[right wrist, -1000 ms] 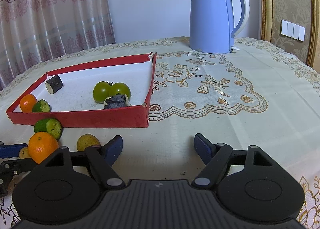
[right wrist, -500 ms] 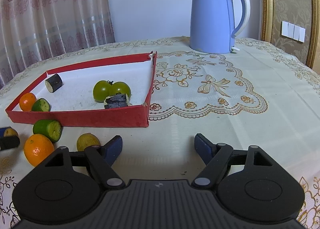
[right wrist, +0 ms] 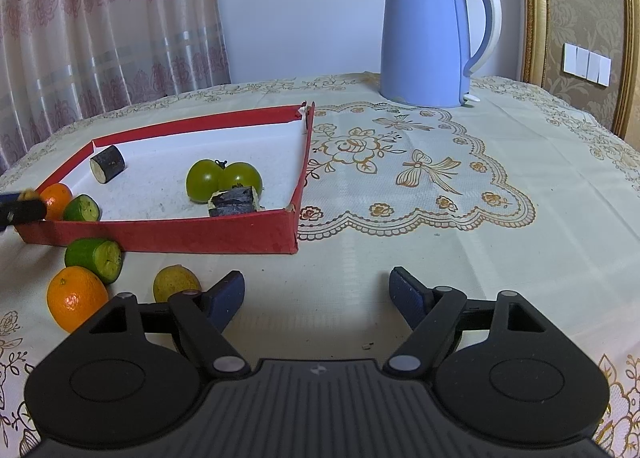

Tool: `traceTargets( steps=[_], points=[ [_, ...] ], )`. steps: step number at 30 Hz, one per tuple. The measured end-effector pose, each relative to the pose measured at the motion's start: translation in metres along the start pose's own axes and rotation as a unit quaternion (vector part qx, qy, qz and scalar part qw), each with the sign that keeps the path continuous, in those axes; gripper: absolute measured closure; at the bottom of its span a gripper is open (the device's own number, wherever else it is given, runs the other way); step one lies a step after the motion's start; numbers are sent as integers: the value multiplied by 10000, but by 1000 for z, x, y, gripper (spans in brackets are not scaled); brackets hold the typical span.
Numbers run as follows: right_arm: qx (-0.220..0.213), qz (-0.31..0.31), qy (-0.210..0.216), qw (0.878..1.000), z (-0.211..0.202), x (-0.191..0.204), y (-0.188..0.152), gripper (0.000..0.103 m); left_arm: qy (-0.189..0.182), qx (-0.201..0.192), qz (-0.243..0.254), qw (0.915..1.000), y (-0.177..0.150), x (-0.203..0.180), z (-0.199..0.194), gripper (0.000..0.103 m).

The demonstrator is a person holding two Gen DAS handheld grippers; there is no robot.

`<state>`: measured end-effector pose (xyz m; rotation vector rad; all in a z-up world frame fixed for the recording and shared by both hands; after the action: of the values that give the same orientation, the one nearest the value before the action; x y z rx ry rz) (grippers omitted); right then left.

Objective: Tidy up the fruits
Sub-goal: 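Carry the small fruit into the red tray and open the left gripper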

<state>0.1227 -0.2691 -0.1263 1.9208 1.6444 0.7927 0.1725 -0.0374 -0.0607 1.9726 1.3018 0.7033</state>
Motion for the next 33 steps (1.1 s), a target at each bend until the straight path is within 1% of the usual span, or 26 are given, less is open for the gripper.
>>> traceTargets(
  steps=[6, 19, 23, 30, 31, 33],
  points=[
    [12, -28, -31, 10000, 0, 0, 0, 24, 182, 117, -249, 9995, 13, 16, 21, 79],
    [45, -112, -106, 9999, 1, 1, 0, 23, 456, 271, -465, 9975, 27, 31, 53, 79],
    [51, -127, -119, 9998, 1, 2, 0, 23, 494, 295, -452, 9973, 30, 31, 60, 79],
    [56, -141, -131, 9998, 1, 2, 0, 23, 694, 324, -308, 9966, 32, 27, 71, 79],
    [57, -143, -133, 9998, 1, 2, 0, 23, 714, 318, -311, 9965, 33, 28, 72, 78],
    [56, -144, -134, 9998, 1, 2, 0, 23, 756, 310, -299, 9962, 34, 28, 73, 72]
  ],
)
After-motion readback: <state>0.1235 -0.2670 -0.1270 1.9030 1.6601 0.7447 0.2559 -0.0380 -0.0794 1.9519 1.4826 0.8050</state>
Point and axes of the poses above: each gripper's, at about its wrist camera, not at the fingertips, and z roughly the way its jaws point, x to its left, y to its top, the point moved 9 cm from there along z, roughly the way its jaws point, and after that the axes turned 10 degrees about x, right-handed, at the moved point
